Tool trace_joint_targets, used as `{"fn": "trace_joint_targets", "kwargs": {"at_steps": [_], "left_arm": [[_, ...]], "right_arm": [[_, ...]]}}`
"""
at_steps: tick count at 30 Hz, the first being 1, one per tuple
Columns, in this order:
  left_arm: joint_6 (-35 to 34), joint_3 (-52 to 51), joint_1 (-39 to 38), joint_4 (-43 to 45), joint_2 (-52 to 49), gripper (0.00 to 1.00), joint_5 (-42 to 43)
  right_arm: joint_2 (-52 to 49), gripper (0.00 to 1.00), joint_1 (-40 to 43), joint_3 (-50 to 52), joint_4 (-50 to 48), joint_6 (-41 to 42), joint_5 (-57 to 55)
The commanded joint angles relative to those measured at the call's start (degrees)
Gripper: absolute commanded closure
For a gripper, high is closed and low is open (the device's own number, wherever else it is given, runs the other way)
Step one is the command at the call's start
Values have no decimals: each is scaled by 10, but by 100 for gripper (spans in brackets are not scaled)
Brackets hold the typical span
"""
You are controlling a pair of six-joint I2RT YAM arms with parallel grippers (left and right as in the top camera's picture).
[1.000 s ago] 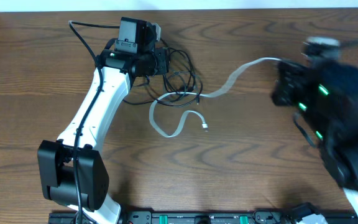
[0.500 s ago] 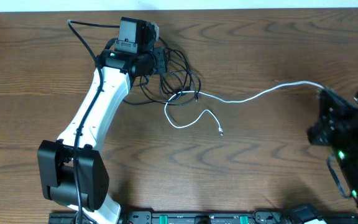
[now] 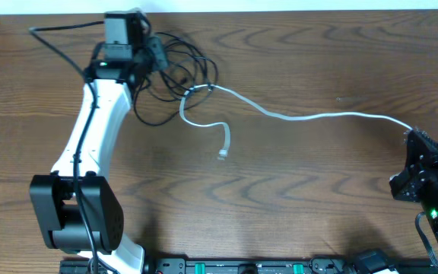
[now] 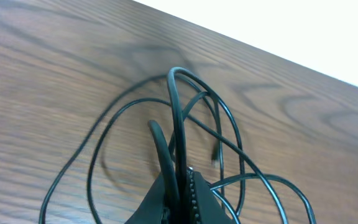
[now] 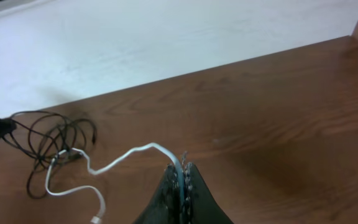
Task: Untangle cables
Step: 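Pull the right gripper far rightward, drawing the white cable out, then return the right gripper toward center and lay the white cable down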
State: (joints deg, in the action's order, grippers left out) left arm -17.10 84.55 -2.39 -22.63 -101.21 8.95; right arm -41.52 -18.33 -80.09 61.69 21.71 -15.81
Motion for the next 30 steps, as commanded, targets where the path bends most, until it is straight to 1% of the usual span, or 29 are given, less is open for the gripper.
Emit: {"fn": "trace_joint_targets", "kwargs": {"at_steps": [1, 6, 10, 13, 16, 20, 22, 24, 27, 30], "left_arm": [[-12, 0, 25, 13, -6, 93, -13], [-47, 0, 69, 53, -14, 93, -21], [-46, 0, 92, 63, -16, 93, -17], [-33, 0, 93, 56, -16, 93, 19], [-29, 0, 83, 49, -16, 93, 35], [-30, 0, 74, 50, -16, 93, 35], [-32, 0, 75, 49, -16, 93, 35], [-32, 0, 75, 45, -16, 93, 35], [-32, 0, 75, 35, -16, 93, 35], [-32, 0, 75, 24, -16, 93, 35]], "right_arm": [[0, 99, 7, -6, 5, 5, 10], [0, 99, 7, -6, 13, 1, 9], [0, 99, 7, -6, 20, 1, 7], [-3, 99, 7, -6, 17, 1, 15], [-22, 99, 7, -6, 8, -5, 61], [-86, 99, 2, -6, -13, -32, 189], [-122, 99, -12, -6, -29, -42, 239], [-163, 99, -44, -6, -50, -47, 252], [-210, 99, -100, -6, -80, -49, 218], [-240, 99, -150, -6, -103, -43, 153]]}}
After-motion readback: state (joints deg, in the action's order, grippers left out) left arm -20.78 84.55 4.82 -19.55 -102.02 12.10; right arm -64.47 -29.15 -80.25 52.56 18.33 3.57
